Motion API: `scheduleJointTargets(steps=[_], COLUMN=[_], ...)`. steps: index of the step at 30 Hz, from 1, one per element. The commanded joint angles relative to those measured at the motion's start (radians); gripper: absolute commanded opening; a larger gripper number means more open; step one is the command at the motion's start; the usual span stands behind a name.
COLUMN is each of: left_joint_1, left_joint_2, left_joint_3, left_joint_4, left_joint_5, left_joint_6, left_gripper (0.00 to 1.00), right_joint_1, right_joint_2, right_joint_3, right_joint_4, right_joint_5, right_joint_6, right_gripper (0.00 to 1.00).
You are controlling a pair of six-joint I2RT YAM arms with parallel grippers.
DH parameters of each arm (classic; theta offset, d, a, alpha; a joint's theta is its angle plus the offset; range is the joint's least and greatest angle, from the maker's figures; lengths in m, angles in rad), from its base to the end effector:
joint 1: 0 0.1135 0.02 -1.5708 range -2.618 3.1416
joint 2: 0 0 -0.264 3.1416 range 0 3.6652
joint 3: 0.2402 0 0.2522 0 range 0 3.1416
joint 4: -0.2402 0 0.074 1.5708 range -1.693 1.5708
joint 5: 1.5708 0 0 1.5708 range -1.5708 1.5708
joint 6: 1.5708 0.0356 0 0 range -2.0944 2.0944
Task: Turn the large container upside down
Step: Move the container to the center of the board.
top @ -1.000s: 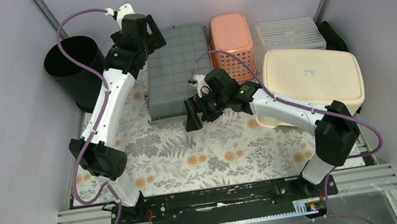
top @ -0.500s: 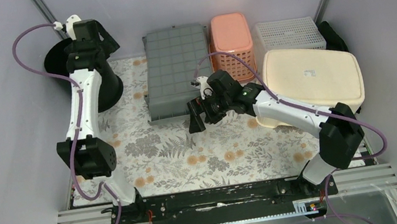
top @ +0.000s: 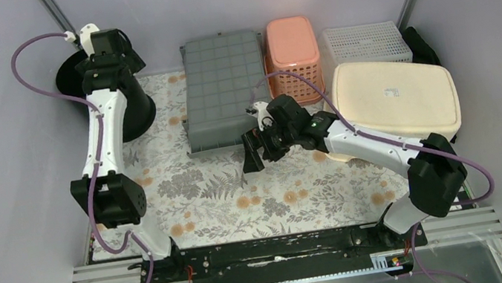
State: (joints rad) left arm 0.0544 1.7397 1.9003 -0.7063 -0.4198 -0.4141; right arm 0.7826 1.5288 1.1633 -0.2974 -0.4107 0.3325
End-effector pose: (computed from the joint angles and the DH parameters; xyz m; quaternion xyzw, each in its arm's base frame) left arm 0.3863 0.0356 0.4169 -0.2972 0.8054 0.0929 0.5044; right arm 0.2333 0.2521 0.2801 -0.2835 0.8377 0.3827 0.2673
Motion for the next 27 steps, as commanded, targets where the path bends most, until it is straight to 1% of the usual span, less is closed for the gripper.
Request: scheduleJointTargets(steps=[1, 8, 15, 21, 27], left_joint_1=[0.008, 0.010, 0.009, 0.008, 0.008], left_joint_2=[0.036, 0.057, 0.083, 0.083, 0.086], left_joint_3=[0.027, 0.019, -0.016, -0.060, -0.051], left_joint_4=[0.005, 0.009, 0.008, 0.015, 0.016], left_joint_5=[-0.046, -0.073, -0.042, -0.051, -0.043], left_joint_6=[0.038, 0.052, 0.050, 0.058, 0.056], left_gripper=[1.00, 0.99, 0.97, 0.96, 0.95], right_joint_1=[0.007, 0.006, 0.006, 0.005, 0.005], right_joint_2=[-0.051, -0.081, -0.079, -0.064, -0.061], right_joint_3=[-0.026, -0.069, -0.084, -0.093, -0.100], right_joint_4=[0.066, 0.086, 0.103, 0.121, 0.127], right_joint_5=[-0.024, -0.025, -0.037, -0.047, -0.053], right_joint_6=[-0.008, -0.021, -0.027, -0.026, -0.027], right_gripper=[1.00, 1.00, 1.00, 0.99, 1.00])
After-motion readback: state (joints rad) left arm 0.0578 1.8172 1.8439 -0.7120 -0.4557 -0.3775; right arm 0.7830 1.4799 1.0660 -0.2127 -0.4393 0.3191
